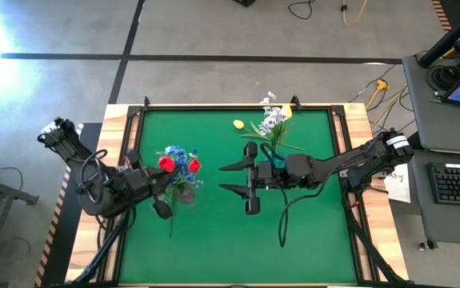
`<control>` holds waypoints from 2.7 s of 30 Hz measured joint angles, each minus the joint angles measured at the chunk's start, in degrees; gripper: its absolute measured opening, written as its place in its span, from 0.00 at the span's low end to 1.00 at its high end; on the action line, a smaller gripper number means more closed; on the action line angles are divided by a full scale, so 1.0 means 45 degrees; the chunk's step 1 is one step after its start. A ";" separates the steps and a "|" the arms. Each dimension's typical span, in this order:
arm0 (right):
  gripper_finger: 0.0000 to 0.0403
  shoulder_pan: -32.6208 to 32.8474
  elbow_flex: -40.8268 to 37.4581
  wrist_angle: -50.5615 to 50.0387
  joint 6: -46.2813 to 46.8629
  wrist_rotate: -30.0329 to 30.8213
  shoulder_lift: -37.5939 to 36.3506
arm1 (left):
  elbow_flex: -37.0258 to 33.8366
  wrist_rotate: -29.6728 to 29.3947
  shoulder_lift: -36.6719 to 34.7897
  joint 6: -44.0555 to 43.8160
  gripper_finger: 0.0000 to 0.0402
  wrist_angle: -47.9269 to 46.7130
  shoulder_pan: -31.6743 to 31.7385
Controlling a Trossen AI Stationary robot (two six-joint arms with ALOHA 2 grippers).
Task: Sort flowers into vase by color
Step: Put the red tulip into the violet vase
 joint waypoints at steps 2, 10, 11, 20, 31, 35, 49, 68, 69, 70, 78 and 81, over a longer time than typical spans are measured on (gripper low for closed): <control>0.48 0.0000 0.0000 0.0002 0.0030 0.0004 0.0000 | 0.0220 0.0134 0.0177 0.0159 0.00 0.0046 0.0023; 0.48 -0.0026 0.0005 0.0191 -0.0256 0.0001 0.0309 | 0.1374 0.0248 0.1326 0.1055 0.00 0.0041 0.0195; 0.48 -0.0046 0.0015 0.0522 -0.0255 0.0005 0.0543 | 0.1563 0.0239 0.1494 0.1183 0.00 0.0041 0.0244; 0.48 -0.0083 0.1675 0.0554 -0.0444 0.0117 0.2515 | 0.2142 0.0181 0.2578 0.1904 0.00 -0.0051 0.0294; 0.50 -0.0049 0.3484 -0.1769 -0.0489 0.0019 0.3035 | 0.1934 0.0171 0.2499 0.1923 0.00 -0.0169 0.0295; 0.55 -0.0049 0.3696 -0.1942 -0.0736 0.0069 0.3162 | 0.1938 0.0171 0.2521 0.1911 0.00 -0.0165 0.0295; 0.40 -0.0812 0.3721 -0.1502 -0.0445 -0.1179 0.3302 | 0.1943 0.0271 0.2533 0.1496 0.00 -0.0107 0.0358; 0.02 -0.1073 0.3711 -0.1839 -0.0611 -0.2555 0.3298 | 0.2145 0.0297 0.2561 0.0741 0.11 -0.0119 0.0370; 0.02 -0.1073 0.3701 -0.1825 -0.0608 -0.2555 0.3291 | 0.2187 0.0297 0.2541 0.0869 0.15 -0.0099 0.0315; 0.02 -0.1073 0.3696 -0.1815 -0.0579 -0.2555 0.3283 | 0.2207 0.0293 0.2531 0.0996 0.18 -0.0093 0.0267; 0.02 -0.0815 0.2004 0.0504 -0.0044 -0.2561 0.2898 | 0.2208 -0.0273 0.2386 0.1061 0.43 -0.0857 -0.0324; 0.02 -0.0568 0.0916 0.1618 0.0004 -0.2560 0.2267 | 0.2201 0.0170 0.2369 -0.0005 0.48 -0.1831 -0.1062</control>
